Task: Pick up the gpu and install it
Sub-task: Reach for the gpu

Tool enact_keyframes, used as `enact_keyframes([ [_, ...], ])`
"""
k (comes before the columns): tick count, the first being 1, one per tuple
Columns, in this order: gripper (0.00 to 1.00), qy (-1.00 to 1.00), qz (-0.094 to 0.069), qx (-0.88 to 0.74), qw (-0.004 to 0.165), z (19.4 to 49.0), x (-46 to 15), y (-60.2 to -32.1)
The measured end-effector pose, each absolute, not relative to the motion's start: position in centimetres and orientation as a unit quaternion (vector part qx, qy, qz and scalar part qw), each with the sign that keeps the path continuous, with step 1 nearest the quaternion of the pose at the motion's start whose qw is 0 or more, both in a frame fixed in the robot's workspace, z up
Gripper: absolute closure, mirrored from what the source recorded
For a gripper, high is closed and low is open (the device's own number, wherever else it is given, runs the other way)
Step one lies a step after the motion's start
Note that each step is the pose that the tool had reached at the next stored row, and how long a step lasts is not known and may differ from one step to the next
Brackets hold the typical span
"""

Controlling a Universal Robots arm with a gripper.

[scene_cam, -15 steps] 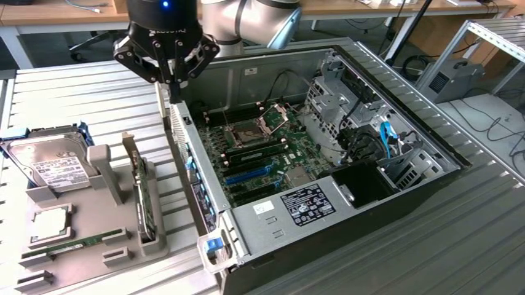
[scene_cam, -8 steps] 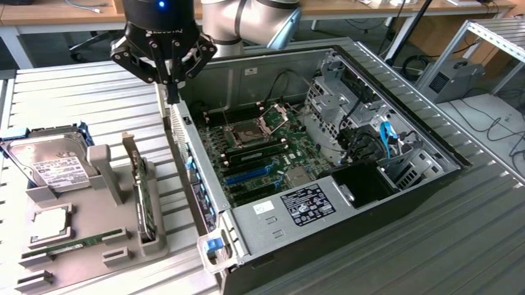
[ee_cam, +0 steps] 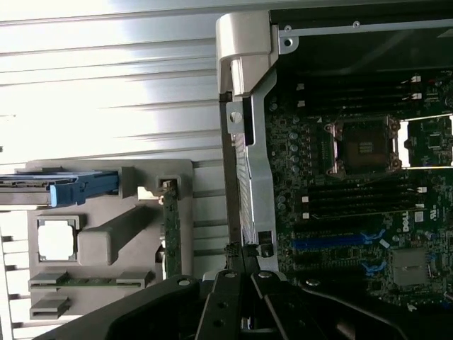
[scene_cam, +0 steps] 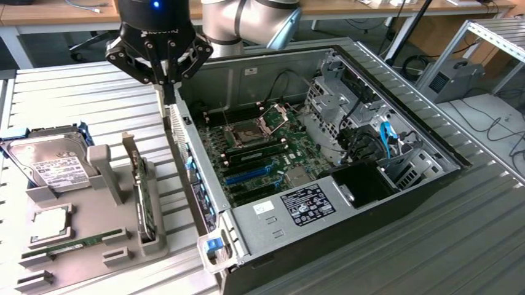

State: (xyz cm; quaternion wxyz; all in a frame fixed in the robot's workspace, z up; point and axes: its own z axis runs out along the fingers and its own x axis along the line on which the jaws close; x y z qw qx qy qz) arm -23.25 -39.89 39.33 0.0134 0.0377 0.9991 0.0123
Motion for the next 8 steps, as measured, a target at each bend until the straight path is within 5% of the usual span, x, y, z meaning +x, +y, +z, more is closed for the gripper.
enact_keyframes([
  [8,0.89,0.999,0.012,0.038,0.013,39.33,-23.69,-39.89],
])
